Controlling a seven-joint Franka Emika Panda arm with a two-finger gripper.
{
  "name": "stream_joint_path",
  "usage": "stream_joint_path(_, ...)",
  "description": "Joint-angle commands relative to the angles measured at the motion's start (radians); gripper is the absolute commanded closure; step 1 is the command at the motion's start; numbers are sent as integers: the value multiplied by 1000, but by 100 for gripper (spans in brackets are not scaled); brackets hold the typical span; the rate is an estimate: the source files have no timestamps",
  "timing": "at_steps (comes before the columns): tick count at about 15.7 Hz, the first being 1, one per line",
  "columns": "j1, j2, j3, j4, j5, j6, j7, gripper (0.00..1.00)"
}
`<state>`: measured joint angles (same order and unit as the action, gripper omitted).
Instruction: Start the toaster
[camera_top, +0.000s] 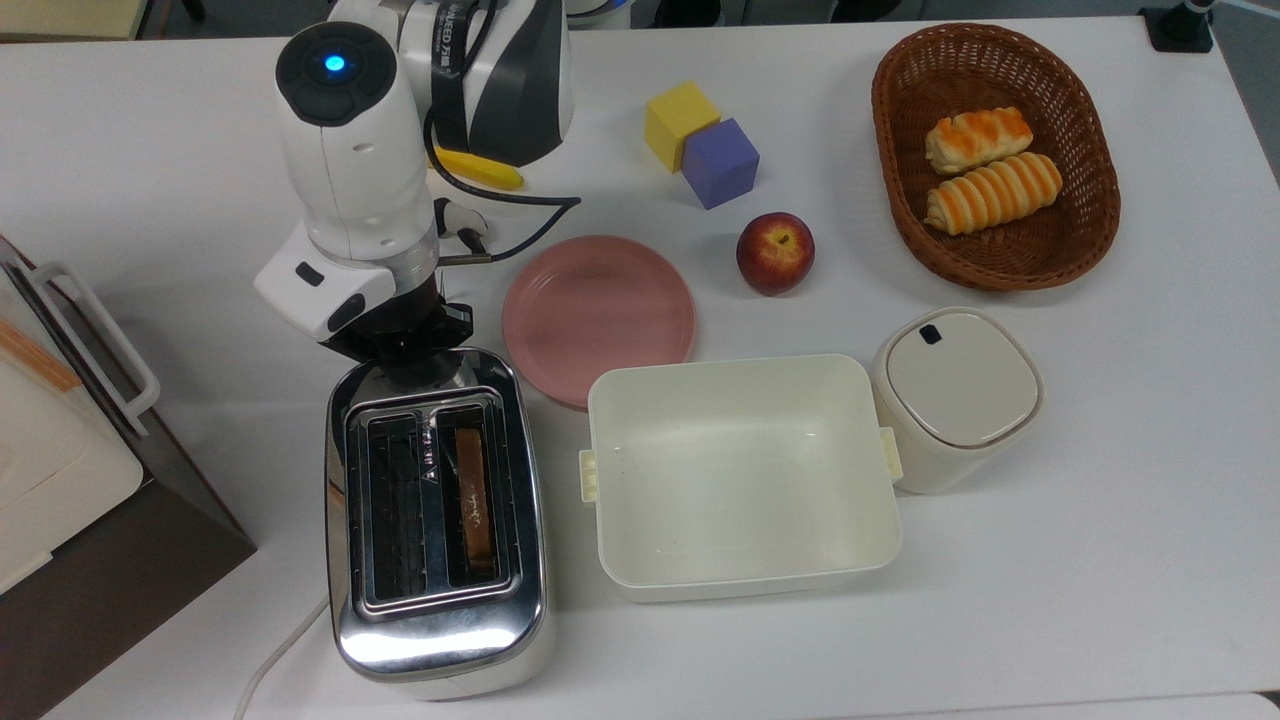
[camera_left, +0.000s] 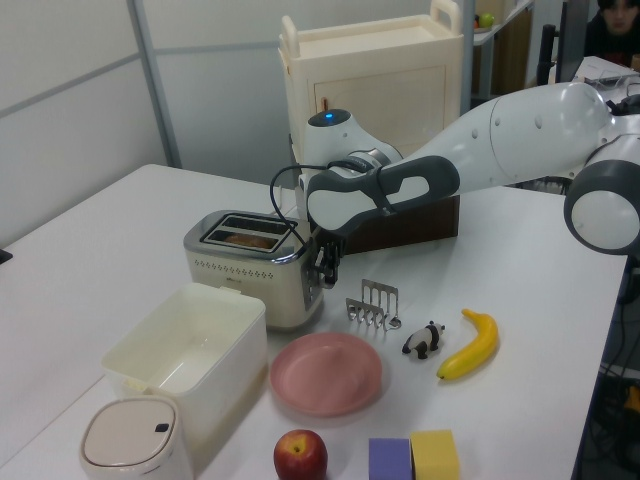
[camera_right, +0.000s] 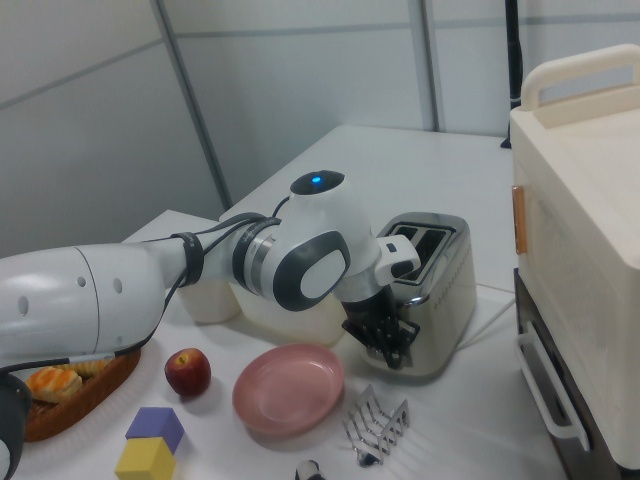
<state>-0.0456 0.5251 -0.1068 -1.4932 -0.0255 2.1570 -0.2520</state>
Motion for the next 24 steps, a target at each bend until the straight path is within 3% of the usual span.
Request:
stream_joint_path(1,-8,30,-7,-42,-16,50,-24,100)
stream_joint_path(11,-7,3,-10,-41,-14,35,-20,100)
stream_joint_path(18,6,-235,-11,-27,-13,-245,-21,100)
stream_joint_path(24,84,-411,1,57,-1,-535,-4,100)
